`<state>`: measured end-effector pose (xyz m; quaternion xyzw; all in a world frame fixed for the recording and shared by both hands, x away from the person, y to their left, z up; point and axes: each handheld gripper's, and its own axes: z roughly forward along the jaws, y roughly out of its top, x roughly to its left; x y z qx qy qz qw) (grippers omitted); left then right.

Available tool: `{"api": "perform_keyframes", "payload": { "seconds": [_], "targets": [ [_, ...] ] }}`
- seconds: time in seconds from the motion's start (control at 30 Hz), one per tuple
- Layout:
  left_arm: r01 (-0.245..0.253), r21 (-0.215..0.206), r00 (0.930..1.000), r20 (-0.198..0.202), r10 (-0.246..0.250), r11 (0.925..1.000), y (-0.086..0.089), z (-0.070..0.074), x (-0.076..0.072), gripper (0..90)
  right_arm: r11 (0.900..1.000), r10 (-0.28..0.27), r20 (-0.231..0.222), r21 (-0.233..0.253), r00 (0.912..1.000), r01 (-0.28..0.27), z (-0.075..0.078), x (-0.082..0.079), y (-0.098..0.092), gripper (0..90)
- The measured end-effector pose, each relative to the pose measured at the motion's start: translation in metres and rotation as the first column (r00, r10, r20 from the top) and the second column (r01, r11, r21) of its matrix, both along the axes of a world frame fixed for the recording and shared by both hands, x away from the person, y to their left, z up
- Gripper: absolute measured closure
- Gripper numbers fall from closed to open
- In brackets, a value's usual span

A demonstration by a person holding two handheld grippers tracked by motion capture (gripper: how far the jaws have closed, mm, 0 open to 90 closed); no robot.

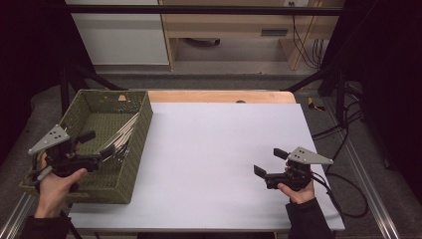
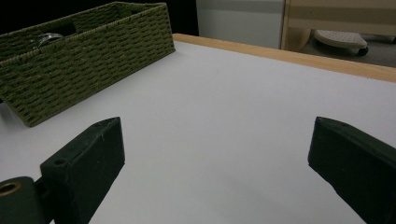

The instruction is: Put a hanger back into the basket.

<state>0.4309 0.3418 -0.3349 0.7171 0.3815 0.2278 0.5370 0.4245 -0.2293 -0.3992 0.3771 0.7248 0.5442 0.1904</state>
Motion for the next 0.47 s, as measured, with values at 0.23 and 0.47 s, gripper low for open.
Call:
{"api": "perform_keyframes", "payload": {
  "seconds": [0.23, 0.47],
  "targets": [
    [0.060, 0.045, 0.9977, 0.030, -0.061, 0.9972, -0.052, -0.007, -0.015, 5.2, 1.000, -0.004, 0.004, 0.007, 1.0000, 0.004, 0.003, -0.002, -0.003, 3.5],
    [0.049, 0.039, 0.9984, 0.027, -0.050, 0.9981, -0.081, -0.017, -0.018, 9.1, 1.000, -0.012, 0.012, 0.019, 0.9999, 0.012, 0.005, -0.003, -0.009, 3.5]
  ]
}}
